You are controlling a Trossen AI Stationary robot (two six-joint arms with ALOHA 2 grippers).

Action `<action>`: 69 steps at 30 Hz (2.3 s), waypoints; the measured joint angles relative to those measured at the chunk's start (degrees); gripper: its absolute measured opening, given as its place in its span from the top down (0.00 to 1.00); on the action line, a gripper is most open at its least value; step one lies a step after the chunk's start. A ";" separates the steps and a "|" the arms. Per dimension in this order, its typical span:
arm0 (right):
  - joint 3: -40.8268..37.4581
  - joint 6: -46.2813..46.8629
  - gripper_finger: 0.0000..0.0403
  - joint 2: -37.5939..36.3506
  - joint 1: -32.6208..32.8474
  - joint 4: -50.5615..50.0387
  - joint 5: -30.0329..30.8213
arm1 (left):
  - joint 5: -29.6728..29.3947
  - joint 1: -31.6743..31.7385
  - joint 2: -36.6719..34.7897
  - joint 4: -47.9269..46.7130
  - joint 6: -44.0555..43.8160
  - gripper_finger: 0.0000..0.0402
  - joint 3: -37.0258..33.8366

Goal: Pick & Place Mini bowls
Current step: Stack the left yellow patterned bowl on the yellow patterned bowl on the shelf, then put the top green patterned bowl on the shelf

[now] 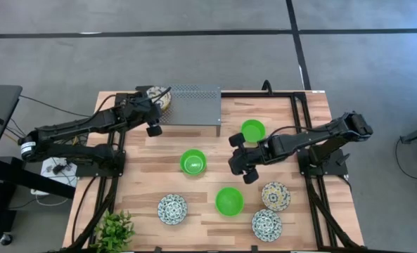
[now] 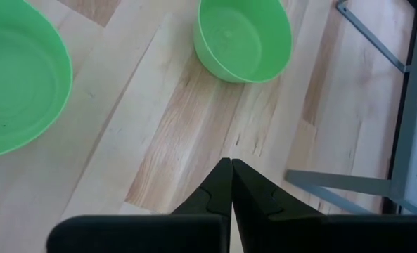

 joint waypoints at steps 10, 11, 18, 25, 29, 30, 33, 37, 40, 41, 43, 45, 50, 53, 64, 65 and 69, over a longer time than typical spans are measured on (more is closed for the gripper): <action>0.00 0.02 1.00 0.02 -2.22 0.04 -0.06 | 0.07 -0.02 -0.43 3.15 2.49 0.61 -0.01; 0.00 0.03 0.99 0.02 -2.44 0.13 -0.11 | 0.07 -0.02 -0.43 3.37 2.61 0.60 -0.01; 0.00 0.02 0.97 0.02 -2.88 0.92 -0.16 | 0.07 -0.20 -0.43 4.06 2.74 0.60 -0.01; 0.00 0.15 0.91 0.02 -2.91 0.92 -0.16 | 0.07 -2.25 -0.43 5.17 2.74 0.60 -0.03; 0.00 0.15 0.85 0.02 -2.91 0.90 -0.16 | 0.08 -5.86 -0.43 7.00 2.75 0.60 -0.03; 0.00 0.17 0.84 0.02 -2.91 0.91 -0.16 | 0.09 -7.13 -0.43 7.48 2.75 0.60 -0.05; 0.00 0.17 0.81 0.02 -2.91 0.90 -0.16 | 0.11 -11.46 -0.43 8.59 2.73 0.59 -0.05; 0.00 0.35 0.78 0.02 -2.91 0.87 -0.15 | 0.13 -17.25 -0.43 9.11 0.50 0.60 -0.05; 0.00 1.90 0.78 0.02 -2.91 0.87 -0.14 | 0.83 -21.33 -0.43 9.22 -3.11 0.61 -0.05; 0.00 2.35 0.78 0.02 -2.91 0.87 -0.16 | 1.50 -22.59 -0.43 9.23 -4.22 0.61 -0.05; 0.00 2.97 0.78 0.02 -2.72 0.85 -0.15 | 3.03 -24.99 -0.43 9.24 -6.55 0.61 -0.05; 0.00 3.46 0.78 0.02 -2.60 0.83 -0.17 | 4.38 -27.04 -0.43 9.24 -8.77 0.62 -0.05; 0.00 3.61 0.78 0.02 -2.17 0.81 -0.18 | 5.09 -31.50 -0.43 9.20 -15.15 0.62 -0.05; 0.00 5.09 0.78 0.02 -1.90 0.55 -0.17 | 5.10 -33.60 -0.43 8.83 -18.89 0.62 -0.06; -0.02 16.79 0.78 0.02 -1.90 -7.31 -0.03 | 6.41 -39.81 0.75 8.73 -30.82 0.62 -1.30; -0.02 17.88 0.78 0.02 -1.90 -8.20 -0.03 | 6.38 -40.24 0.75 8.54 -31.79 0.62 -2.06; -0.02 22.82 0.78 0.02 -1.90 -13.08 -0.03 | 6.48 -41.16 1.05 8.93 -35.42 0.62 -6.02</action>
